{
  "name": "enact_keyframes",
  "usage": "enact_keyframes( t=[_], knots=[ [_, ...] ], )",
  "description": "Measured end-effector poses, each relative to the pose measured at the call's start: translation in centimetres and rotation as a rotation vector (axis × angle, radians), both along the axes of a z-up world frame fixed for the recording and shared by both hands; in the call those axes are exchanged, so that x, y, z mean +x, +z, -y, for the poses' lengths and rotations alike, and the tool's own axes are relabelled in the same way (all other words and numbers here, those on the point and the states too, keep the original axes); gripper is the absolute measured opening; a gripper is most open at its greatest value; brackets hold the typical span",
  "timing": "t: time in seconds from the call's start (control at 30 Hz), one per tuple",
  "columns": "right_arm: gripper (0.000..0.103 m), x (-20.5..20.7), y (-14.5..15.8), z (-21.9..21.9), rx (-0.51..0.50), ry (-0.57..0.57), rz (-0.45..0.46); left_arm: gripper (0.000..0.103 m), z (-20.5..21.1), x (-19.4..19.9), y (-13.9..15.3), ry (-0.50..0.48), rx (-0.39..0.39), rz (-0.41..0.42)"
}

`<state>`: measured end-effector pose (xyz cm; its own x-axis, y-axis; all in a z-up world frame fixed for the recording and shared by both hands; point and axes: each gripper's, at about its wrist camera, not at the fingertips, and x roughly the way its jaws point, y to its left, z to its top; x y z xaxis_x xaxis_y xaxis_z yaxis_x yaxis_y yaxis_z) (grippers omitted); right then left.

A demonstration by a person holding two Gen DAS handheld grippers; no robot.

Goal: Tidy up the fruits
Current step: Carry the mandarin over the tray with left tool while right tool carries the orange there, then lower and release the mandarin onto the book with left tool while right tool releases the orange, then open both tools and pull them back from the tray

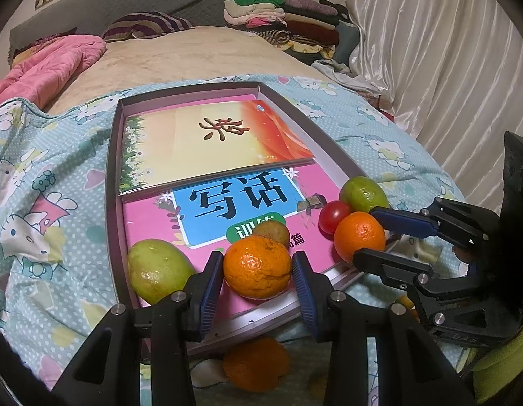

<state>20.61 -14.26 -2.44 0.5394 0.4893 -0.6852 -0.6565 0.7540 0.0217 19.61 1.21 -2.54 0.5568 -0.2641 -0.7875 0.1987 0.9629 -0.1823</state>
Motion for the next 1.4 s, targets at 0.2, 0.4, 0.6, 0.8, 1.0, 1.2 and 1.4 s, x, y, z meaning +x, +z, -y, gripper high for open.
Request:
enact_keyframes(
  t=[0.2,0.4,0.6,0.8,1.0,1.2,1.4],
  knots=[
    [0.043,-0.4,0.1,0.2,0.005,-0.001,0.011,0.042,0.0,0.0,0.0,0.004,0.000,0.000],
    [0.044,-0.5,0.2,0.3,0.009,-0.003,0.013,0.042,0.0,-0.1,0.0,0.005,0.001,0.000],
    [0.048,-0.8,0.4,0.5,0.013,-0.012,0.025,0.043,-0.2,-0.1,0.2,0.013,0.002,0.003],
    [0.052,-1.2,0.8,1.0,0.031,-0.022,0.035,0.047,-0.2,-0.3,0.4,0.016,0.005,0.001],
    [0.053,-1.4,1.0,1.1,0.035,-0.027,0.040,0.049,-0.1,-0.5,0.8,0.011,0.009,0.009],
    [0.056,-1.5,1.2,1.6,0.045,-0.041,0.044,0.055,0.1,-1.0,1.6,0.008,0.011,0.024],
    [0.057,-1.6,1.4,2.0,0.057,-0.051,0.045,0.061,0.5,-1.6,2.3,0.003,0.019,0.036]
  ],
)
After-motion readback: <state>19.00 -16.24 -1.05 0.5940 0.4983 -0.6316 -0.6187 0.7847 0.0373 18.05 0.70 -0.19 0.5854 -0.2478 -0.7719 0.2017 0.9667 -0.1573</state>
